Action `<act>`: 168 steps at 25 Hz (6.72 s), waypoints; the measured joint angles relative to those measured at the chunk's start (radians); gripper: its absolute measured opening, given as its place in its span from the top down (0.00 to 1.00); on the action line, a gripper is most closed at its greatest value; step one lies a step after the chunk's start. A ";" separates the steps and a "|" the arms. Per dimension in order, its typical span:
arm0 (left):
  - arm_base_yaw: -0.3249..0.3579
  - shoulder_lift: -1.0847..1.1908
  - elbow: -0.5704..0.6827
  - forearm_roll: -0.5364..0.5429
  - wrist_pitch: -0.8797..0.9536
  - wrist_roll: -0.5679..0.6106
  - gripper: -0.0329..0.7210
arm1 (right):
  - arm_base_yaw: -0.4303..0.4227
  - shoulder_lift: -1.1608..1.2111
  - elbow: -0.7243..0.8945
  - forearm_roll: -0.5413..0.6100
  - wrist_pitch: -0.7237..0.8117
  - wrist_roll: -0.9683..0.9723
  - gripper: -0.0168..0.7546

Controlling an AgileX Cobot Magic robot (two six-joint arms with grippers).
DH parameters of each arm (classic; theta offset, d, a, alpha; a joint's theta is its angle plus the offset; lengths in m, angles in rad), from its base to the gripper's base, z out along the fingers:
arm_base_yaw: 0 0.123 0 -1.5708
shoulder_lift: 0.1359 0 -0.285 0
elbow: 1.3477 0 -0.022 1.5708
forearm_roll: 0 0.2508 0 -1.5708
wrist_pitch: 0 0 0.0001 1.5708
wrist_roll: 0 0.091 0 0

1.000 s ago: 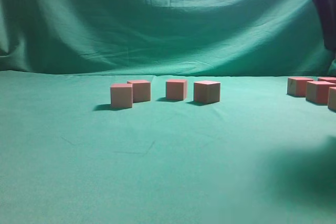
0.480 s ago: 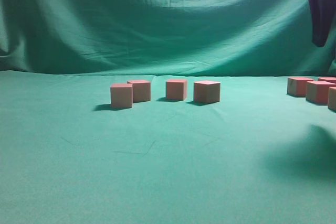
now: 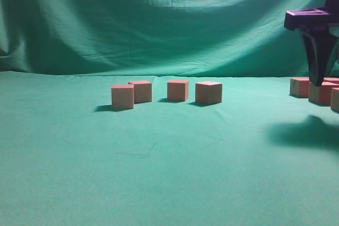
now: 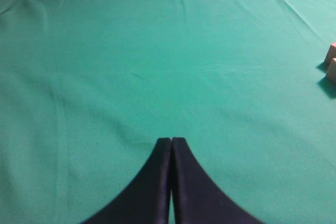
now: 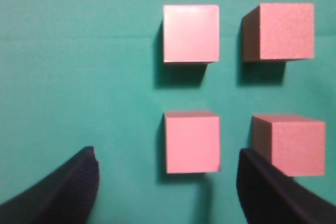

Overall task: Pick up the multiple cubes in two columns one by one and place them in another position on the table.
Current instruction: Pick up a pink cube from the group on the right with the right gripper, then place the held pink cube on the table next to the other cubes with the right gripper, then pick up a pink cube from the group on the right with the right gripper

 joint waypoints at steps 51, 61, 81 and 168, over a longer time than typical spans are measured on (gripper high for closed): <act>0.000 0.000 0.000 0.000 0.000 0.000 0.96 | 0.066 0.128 -0.215 0.085 0.249 -0.225 0.64; 0.000 0.000 0.000 0.000 0.000 0.000 0.96 | 0.444 0.128 -0.364 0.144 0.318 -0.282 0.64; 0.000 0.000 0.000 0.000 0.000 0.000 0.96 | 0.520 0.464 -0.749 0.160 0.392 -0.236 0.64; 0.000 0.000 0.000 0.000 0.000 0.000 0.96 | 0.022 -0.376 -0.021 -0.046 0.389 -0.146 0.24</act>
